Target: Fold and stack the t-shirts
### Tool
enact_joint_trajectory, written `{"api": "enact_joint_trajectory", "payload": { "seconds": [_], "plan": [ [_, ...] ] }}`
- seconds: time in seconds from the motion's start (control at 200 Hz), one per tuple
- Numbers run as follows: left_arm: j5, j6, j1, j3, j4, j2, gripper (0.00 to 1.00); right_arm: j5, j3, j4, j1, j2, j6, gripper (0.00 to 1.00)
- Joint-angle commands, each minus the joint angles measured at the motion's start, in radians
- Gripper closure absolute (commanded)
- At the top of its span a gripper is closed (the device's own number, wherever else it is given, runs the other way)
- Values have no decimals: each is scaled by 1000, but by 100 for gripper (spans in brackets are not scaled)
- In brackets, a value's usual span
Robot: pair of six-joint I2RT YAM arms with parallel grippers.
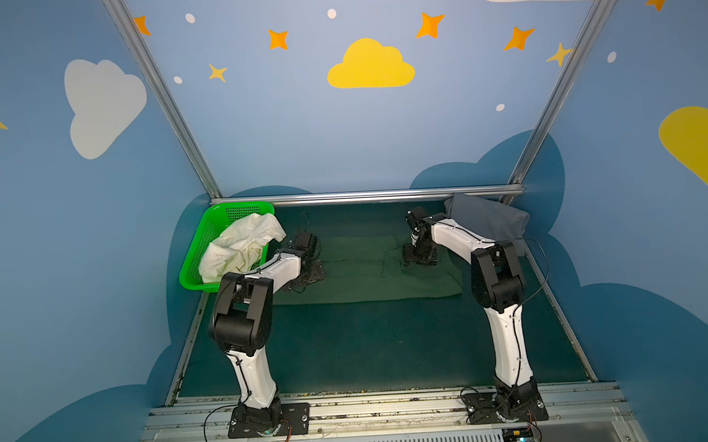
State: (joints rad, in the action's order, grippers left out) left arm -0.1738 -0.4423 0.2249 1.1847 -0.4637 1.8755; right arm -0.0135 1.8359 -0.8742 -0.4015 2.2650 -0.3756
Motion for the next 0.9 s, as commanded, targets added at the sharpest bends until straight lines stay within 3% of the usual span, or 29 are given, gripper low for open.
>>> {"api": "enact_joint_trajectory", "payload": {
  "seconds": [0.0,0.23,0.445,0.896],
  "plan": [
    [-4,0,-1,-31,-22,-19,0,19,40,-29,11,58,16,25],
    [73,-41,1,-144,7,-39,0,47,179,-92,15,143,42,19],
    [74,-74,25,-250,21,-112,0,74,288,-141,13,195,57,12],
    [110,-132,96,-403,-17,-238,0,102,421,-236,-5,256,114,12]
  ]
}}
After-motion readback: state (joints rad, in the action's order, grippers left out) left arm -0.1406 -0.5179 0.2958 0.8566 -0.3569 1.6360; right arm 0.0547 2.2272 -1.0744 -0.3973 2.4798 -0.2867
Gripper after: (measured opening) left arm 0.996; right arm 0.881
